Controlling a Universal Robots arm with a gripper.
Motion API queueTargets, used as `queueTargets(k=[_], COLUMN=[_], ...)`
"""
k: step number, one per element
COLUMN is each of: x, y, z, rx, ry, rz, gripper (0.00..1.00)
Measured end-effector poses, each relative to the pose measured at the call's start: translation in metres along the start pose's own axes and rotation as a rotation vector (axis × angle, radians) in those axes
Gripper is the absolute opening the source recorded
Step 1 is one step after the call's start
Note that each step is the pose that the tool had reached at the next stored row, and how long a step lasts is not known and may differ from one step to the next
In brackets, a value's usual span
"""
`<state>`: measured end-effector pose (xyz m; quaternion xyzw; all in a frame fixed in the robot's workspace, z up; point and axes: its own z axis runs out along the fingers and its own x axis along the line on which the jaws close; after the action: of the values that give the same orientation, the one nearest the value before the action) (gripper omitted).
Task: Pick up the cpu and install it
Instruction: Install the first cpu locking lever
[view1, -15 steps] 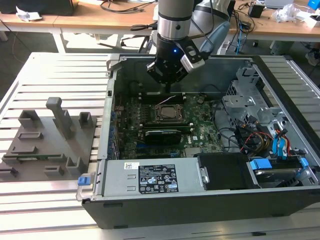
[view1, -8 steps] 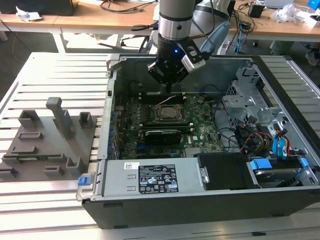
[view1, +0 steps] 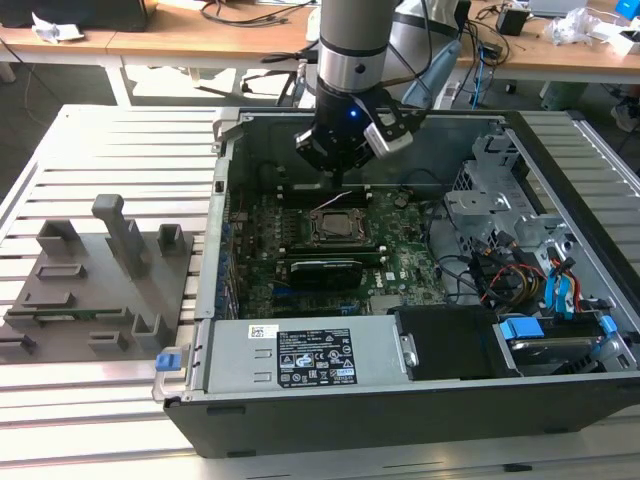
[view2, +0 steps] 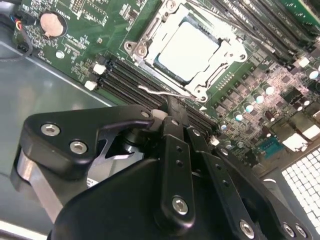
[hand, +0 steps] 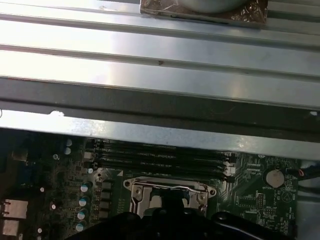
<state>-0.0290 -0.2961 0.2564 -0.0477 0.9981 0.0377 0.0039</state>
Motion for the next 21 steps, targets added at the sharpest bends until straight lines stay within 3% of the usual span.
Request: queueTargets(k=[3,11,21], x=[0.0022,0.0033,0.0068], y=[0.0,0.0,-0.0001], z=[0.0003,0.0009,0.0071], rx=[-0.0134,-0.0148,-0.015], ry=[-0.0012,-0.0013,-0.0014], rz=[-0.002,-0.002,-0.002], gripper=[0.11,0.11,0.11])
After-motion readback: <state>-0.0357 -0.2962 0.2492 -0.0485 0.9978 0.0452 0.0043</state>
